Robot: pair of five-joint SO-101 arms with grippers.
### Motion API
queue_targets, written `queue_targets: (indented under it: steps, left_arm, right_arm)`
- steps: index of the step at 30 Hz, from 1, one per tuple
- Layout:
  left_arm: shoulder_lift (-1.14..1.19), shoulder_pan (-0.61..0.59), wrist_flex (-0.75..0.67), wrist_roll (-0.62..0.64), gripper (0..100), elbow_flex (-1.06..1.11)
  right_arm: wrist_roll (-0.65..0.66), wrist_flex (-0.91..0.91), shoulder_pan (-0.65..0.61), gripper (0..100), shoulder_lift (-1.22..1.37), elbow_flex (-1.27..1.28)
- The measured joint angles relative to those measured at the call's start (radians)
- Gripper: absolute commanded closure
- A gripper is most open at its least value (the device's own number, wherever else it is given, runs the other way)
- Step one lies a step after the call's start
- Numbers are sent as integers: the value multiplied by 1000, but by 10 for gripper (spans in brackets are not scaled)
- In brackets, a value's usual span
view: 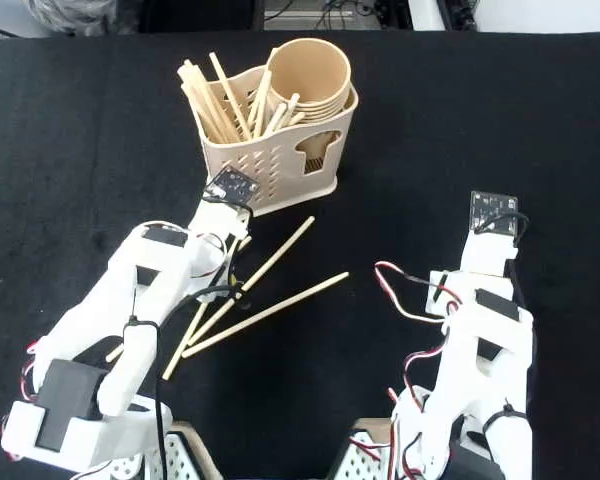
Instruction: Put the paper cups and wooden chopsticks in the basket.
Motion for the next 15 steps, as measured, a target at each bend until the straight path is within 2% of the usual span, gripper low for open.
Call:
queue_targets:
  steps: [4,10,15]
  left_arm:
    - [0,0,11,-8,852,-2]
    - [0,0,15,-84,878,-2]
    - [3,0,127,-138,923,-14]
  right_arm:
    - [0,0,0,975,0,0]
    - [0,0,0,975,0,0]
    - [0,0,0,975,0,0]
